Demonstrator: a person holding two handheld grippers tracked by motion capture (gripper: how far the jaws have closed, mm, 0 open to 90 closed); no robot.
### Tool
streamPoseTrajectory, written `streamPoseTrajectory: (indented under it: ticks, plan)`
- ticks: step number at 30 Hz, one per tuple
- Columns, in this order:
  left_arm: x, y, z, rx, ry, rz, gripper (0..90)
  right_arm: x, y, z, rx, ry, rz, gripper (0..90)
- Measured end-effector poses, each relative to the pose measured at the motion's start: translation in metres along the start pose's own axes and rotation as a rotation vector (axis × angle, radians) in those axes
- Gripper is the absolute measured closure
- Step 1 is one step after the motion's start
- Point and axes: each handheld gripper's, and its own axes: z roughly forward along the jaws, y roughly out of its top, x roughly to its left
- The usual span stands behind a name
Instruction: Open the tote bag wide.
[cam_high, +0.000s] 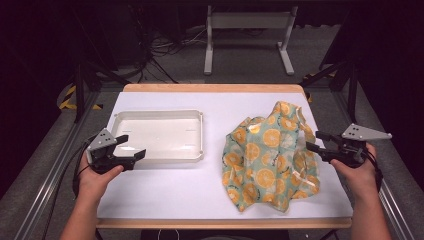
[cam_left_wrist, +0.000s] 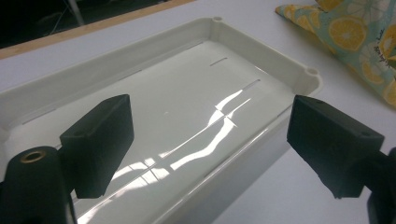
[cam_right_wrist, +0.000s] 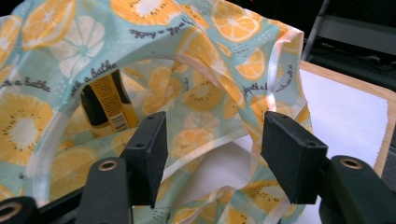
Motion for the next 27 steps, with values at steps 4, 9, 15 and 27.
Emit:
streamPoseTrajectory:
  ticks: [4, 9, 15, 27]
  plan:
    - [-0.001, 0.000, 0.000, -0.005, -0.011, -0.001, 14.9, -0.001, -0.001, 0.000, 0.000, -0.014, 0.005, 38.0]
    - [-0.001, 0.002, -0.001, -0.017, -0.010, -0.003, 14.1, -0.004, -0.005, 0.005, 0.021, -0.044, 0.012, 34.8]
    - [-0.001, 0.001, 0.000, -0.001, -0.014, -0.005, 14.1, -0.007, -0.012, 0.017, 0.082, -0.086, 0.027, 33.0]
    - [-0.001, -0.001, 0.004, 0.011, -0.017, -0.004, 13.6, -0.013, -0.027, 0.034, 0.127, -0.121, 0.051, 31.9]
